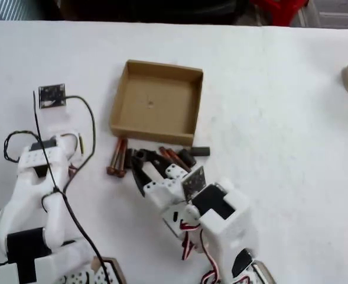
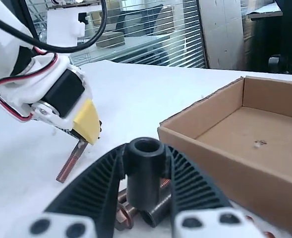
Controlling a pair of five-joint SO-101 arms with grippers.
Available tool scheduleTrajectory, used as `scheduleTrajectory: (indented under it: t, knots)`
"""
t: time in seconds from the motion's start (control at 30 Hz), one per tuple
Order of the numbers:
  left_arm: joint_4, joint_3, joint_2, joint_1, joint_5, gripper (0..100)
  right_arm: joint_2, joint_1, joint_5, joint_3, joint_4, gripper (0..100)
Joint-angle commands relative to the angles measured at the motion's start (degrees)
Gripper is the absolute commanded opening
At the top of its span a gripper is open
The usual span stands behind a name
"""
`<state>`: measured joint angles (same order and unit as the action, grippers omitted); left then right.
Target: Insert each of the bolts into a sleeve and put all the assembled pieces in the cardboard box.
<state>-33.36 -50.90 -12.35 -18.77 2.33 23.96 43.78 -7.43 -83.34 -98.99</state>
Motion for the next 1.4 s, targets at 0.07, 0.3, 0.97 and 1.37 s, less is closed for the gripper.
scheduleTrajectory:
  t: [0.07,0.3,0.97,1.37]
  knots:
    - [1.3,0.6,-2.5,0.4,-0.4,2,-2.7,0.3,0.8,3.2,-1.7,1.6]
    - [1.4,0.5,-2.7,0.4,-0.5,2,0.5,5.8,5.2,2.2,-1.6,1.6]
    - [-0.3,-2.2,-21.4,4.0,-0.3,2,2.8,6.1,5.1,2.3,-1.5,1.6]
    - [0.1,-11.9,-41.2,16.3,0.0,2,2.4,3.8,5.2,0.0,-1.5,1.6]
